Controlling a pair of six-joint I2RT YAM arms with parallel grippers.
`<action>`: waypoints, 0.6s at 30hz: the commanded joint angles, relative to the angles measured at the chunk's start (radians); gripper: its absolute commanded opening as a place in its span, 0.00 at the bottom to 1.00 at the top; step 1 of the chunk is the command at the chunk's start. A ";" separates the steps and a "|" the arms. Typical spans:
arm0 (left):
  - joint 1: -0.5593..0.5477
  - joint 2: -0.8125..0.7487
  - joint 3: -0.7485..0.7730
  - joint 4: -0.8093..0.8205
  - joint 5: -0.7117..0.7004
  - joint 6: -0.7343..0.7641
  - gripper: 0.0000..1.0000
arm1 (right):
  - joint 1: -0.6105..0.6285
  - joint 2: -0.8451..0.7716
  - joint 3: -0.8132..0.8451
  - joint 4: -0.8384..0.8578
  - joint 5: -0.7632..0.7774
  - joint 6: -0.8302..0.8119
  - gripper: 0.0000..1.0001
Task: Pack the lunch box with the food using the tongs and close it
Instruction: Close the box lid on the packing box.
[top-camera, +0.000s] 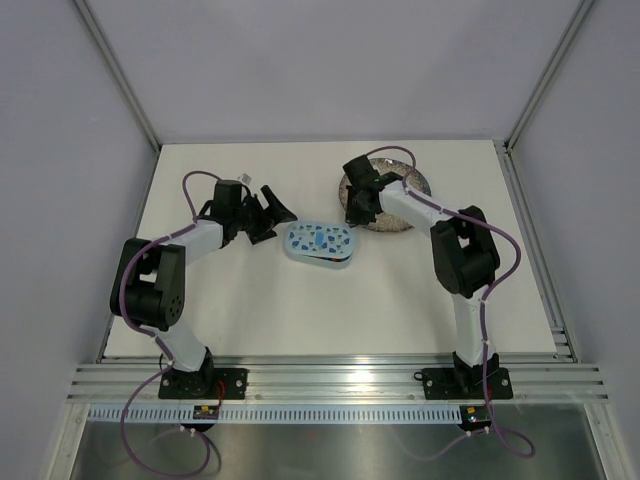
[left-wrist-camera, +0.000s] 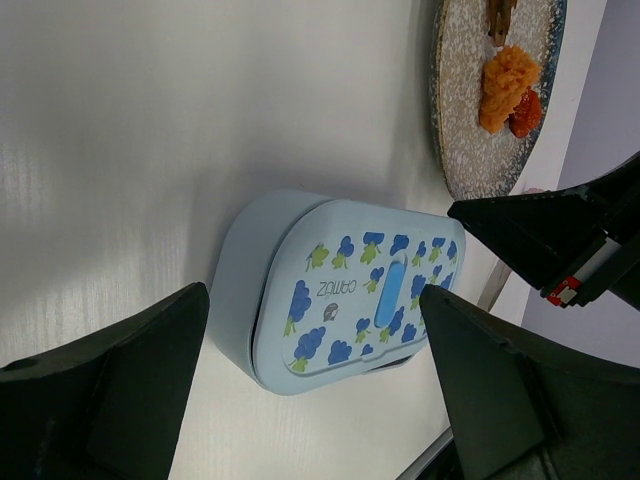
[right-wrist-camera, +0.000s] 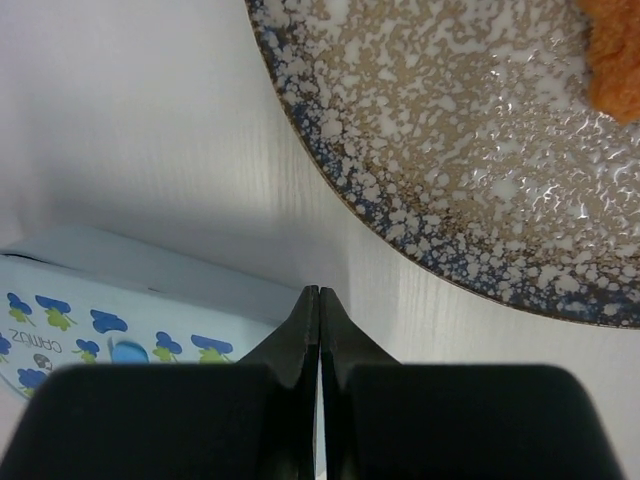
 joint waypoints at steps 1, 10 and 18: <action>0.004 -0.022 -0.006 0.028 -0.005 0.012 0.91 | 0.030 -0.056 -0.008 0.010 -0.024 -0.018 0.00; 0.006 -0.018 -0.008 0.032 -0.003 0.011 0.91 | 0.059 -0.078 -0.047 0.005 0.010 -0.024 0.00; 0.004 -0.080 -0.003 -0.012 -0.048 0.040 0.90 | 0.059 -0.181 -0.031 -0.010 0.125 -0.026 0.00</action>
